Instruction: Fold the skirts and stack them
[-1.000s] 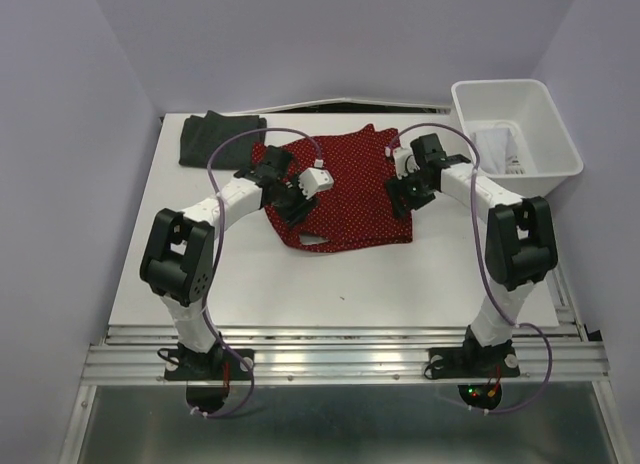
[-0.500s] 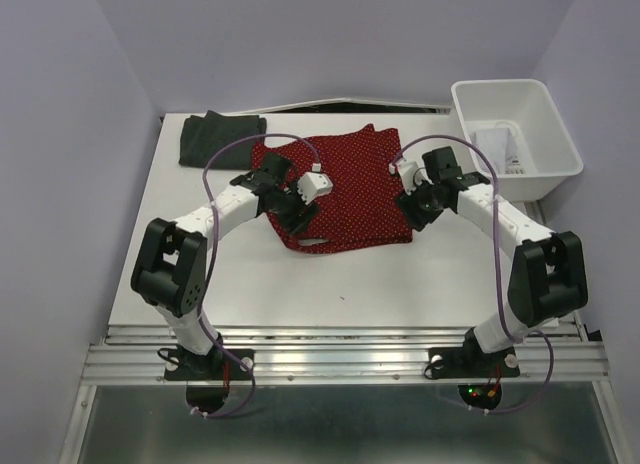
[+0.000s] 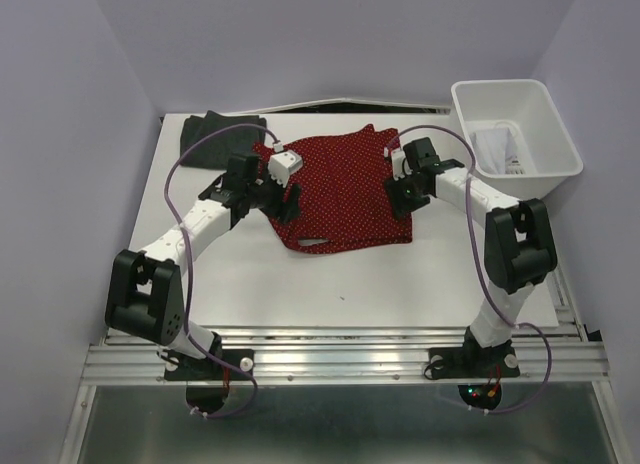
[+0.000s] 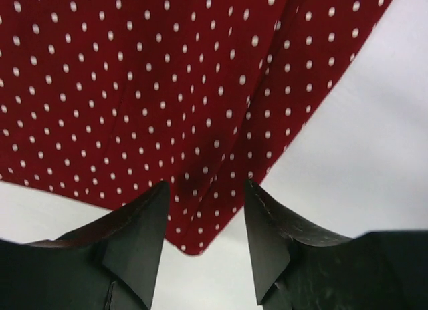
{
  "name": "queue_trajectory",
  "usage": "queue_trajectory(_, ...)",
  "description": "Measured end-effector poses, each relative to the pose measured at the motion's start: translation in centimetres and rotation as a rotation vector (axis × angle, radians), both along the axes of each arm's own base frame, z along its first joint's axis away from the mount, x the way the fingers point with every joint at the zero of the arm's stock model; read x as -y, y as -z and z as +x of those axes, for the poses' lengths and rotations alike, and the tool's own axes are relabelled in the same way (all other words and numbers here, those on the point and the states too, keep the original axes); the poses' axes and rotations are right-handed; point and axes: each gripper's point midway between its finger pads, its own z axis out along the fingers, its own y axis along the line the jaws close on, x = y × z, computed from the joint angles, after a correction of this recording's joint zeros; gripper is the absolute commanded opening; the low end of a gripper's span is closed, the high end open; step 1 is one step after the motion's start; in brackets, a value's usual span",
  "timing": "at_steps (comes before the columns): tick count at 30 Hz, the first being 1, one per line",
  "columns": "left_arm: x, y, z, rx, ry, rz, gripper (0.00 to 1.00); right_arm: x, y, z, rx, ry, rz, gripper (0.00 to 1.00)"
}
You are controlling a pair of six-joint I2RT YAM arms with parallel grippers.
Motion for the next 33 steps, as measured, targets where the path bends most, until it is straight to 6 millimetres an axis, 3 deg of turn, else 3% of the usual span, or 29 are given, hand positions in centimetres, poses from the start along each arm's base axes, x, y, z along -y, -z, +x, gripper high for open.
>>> queue_trajectory(1,-0.2,0.0,0.1,0.001,-0.013,-0.001,0.75,-0.3,0.1,0.6,-0.001,0.010,0.007,0.46)
queue_trajectory(4,-1.1,0.1,0.7,0.008,-0.050,0.003,0.75,-0.8,0.6,1.4,-0.017,0.033,0.022,0.45)
queue_trajectory(11,-3.5,1.1,1.1,-0.009,-0.113,0.022,0.75,-0.9,2.2,0.8,-0.100,0.071,0.024,0.43)
queue_trajectory(12,-3.7,1.0,1.2,-0.003,-0.118,0.023,0.75,-1.0,2.2,0.6,-0.111,0.076,0.027,0.40)
queue_trajectory(13,-4.0,1.0,1.1,0.001,-0.122,0.025,0.75,-1.0,2.2,0.4,-0.120,0.079,0.029,0.29)
queue_trajectory(17,-4.3,1.0,0.3,0.028,-0.097,0.038,0.76,-1.4,2.1,0.1,-0.148,0.079,0.048,0.01)
queue_trajectory(21,-4.5,2.2,-1.1,0.035,-0.039,0.068,0.76,-1.8,1.6,0.1,-0.163,0.085,0.071,0.01)
queue_trajectory(26,-3.9,3.7,-3.3,0.056,0.064,0.146,0.76,-3.0,-1.3,2.0,-0.103,0.095,0.127,0.01)
queue_trajectory(33,-1.5,3.1,-4.4,0.166,0.233,0.222,0.81,-3.1,-6.0,2.5,-0.006,0.115,0.188,0.01)
